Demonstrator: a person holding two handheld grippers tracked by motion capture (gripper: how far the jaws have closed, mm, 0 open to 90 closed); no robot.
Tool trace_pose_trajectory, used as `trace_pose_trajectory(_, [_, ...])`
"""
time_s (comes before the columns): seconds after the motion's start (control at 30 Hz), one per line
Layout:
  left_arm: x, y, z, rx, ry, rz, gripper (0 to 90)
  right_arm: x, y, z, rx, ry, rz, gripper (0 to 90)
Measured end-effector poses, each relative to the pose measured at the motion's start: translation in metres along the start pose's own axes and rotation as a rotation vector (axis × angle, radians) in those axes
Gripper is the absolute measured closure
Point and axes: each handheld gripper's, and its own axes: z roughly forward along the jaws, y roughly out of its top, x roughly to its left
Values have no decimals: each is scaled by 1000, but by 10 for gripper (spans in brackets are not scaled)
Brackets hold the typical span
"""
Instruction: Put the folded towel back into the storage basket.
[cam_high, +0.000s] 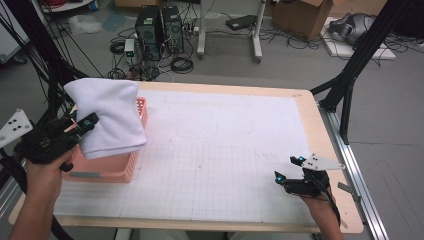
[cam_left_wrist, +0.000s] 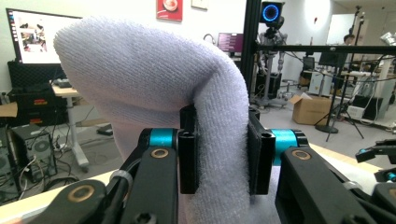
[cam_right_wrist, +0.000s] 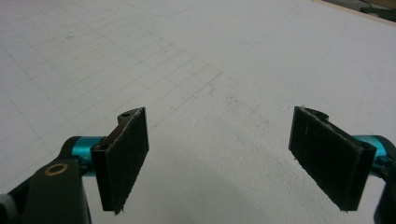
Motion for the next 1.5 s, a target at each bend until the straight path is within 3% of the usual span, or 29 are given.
trace_pose_trajectory(0.23, [19, -6, -3, 3, 27, -25, 709, 1, 1, 0, 4, -2, -4, 190])
trace_pose_trajectory(0.77, [44, -27, -9, 22, 62, -68, 708, 1, 0, 1, 13, -9, 0, 190])
trace_pose_trajectory(1.1, [56, -42, -7, 35, 78, -99, 708, 2, 0, 3, 21, -14, 0, 190])
trace_pose_trajectory(1.5, [65, -41, -14, 25, 99, -113, 708, 2, -1, 2, 25, -18, -2, 190])
